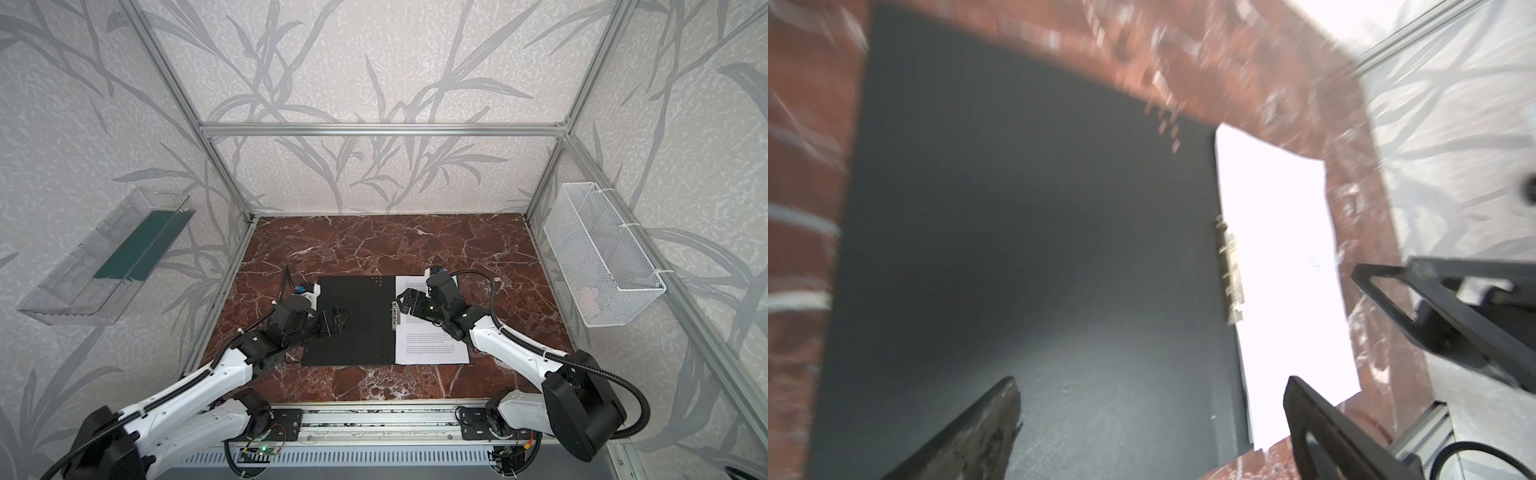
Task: Put the files into the folder
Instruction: 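Lift the right gripper off the clip while the left gripper nears the cover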
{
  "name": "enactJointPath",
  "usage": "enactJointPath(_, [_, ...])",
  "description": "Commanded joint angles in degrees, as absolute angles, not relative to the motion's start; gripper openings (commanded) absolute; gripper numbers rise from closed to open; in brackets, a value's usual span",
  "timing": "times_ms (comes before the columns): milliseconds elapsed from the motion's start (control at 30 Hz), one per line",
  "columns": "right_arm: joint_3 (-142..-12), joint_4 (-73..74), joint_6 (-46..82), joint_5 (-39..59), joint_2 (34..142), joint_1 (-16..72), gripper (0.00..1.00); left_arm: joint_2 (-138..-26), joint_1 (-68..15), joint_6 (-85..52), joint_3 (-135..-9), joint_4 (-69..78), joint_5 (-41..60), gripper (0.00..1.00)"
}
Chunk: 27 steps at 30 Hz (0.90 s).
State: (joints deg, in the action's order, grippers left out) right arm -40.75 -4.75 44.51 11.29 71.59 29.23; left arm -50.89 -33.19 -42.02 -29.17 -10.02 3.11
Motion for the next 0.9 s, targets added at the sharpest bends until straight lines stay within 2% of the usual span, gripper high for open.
enactJointPath(0, [-41.6, -20.8, 32.7, 15.7, 70.1, 22.9, 0.93, -48.8, -31.5, -38.5, -29.1, -18.3, -4.5, 0.99])
enactJointPath(133, [-36.9, -21.9, 30.6, 15.6, 65.2, 15.3, 0.96, -50.8, -27.0, -39.0, -28.2, -16.1, -5.3, 0.99])
enactJointPath(300, [-30.4, -20.0, 30.8, 19.5, 62.4, 7.7, 0.97, -57.8, -18.9, -38.7, -27.7, -11.3, 0.1, 0.99])
enactJointPath(533, [-28.5, -17.0, 30.9, 22.1, 66.5, 5.9, 0.97, -70.4, -13.5, -37.9, -29.5, -5.7, 7.5, 0.99])
enactJointPath(733, [-28.6, -15.5, 32.8, 23.5, 70.7, 3.5, 0.97, -78.6, -12.6, -37.1, -31.6, -5.1, 10.5, 0.99])
enactJointPath(867, [-28.4, -11.4, 33.6, 27.8, 74.9, 3.5, 0.97, -84.3, -12.5, -36.2, -33.9, -5.8, 17.0, 0.99])
